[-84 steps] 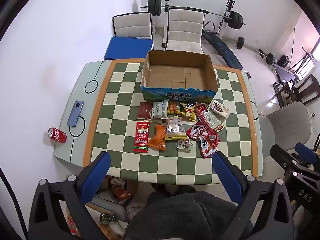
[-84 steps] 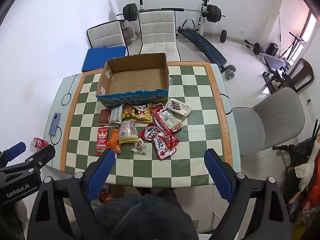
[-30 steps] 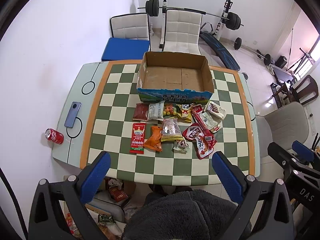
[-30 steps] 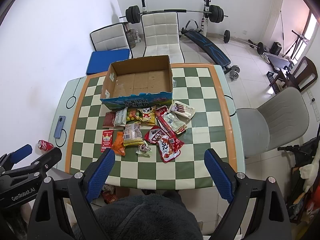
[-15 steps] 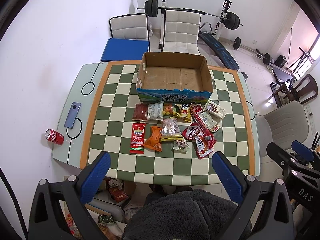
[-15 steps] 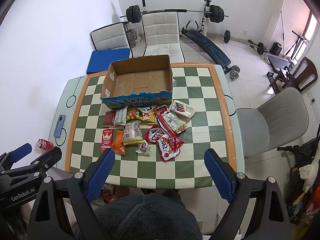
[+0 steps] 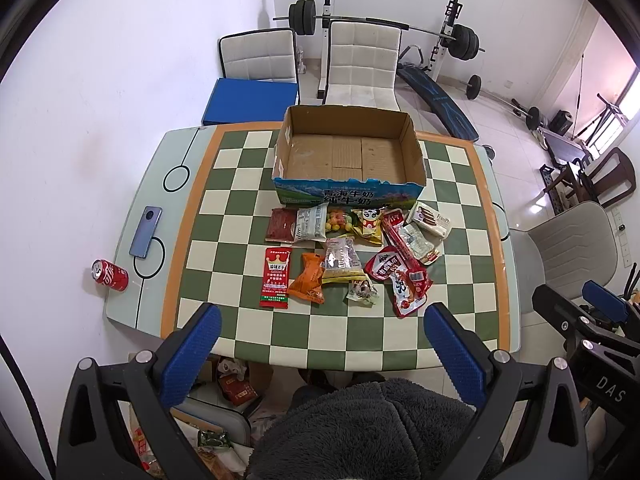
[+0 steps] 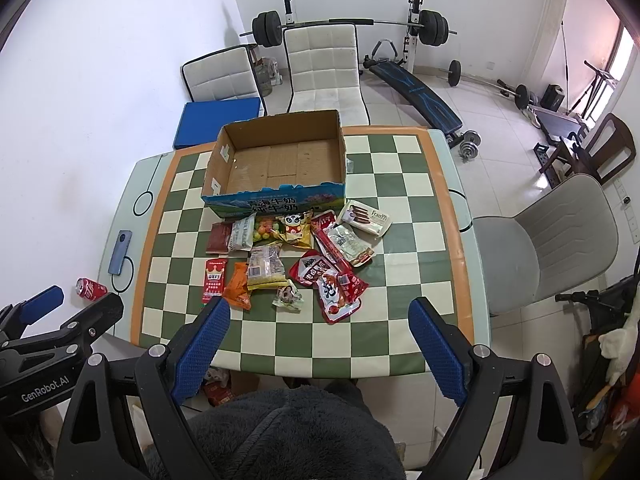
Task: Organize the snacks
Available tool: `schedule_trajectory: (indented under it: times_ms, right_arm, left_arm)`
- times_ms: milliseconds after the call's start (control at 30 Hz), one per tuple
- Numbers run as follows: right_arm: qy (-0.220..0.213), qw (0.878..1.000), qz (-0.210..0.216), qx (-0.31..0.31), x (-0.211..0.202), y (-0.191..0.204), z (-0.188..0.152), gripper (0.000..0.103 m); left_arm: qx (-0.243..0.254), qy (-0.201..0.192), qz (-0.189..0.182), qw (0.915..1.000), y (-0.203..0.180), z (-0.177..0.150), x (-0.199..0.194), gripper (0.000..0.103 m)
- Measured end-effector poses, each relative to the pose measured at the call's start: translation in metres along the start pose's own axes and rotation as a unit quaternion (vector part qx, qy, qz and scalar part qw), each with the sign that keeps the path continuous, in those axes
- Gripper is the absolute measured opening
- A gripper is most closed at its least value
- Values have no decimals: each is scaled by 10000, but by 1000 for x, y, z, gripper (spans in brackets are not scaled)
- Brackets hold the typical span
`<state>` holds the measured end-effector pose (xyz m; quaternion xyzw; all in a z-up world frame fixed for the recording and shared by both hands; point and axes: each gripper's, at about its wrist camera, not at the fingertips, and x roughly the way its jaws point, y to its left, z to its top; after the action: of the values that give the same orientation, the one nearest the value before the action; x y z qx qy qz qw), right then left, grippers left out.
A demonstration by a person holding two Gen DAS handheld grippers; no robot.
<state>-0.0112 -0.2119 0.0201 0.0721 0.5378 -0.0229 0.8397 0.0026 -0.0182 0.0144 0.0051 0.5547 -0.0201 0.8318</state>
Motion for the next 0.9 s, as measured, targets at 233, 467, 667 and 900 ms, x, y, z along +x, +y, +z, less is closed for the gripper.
schedule_trajectory:
  times_ms: [233,467,667,900]
  right_arm:
    - [-1,10000,4,-4,0,0,1,93]
    - [1,10000,13,-5,1,-1,0,93]
    - [113,9997,92,174,23,-13,7,93]
    - [938,9934,495,427,128,-20,21,93]
  left_arm:
    - [13,-6,1,10000,1,0,0,103]
    - [13,1,-30,10000,-1,2,1,103]
    - [-146,-108,120,9998,11,18,27,103]
    - [-727,568,424,9948,59,29,129,103]
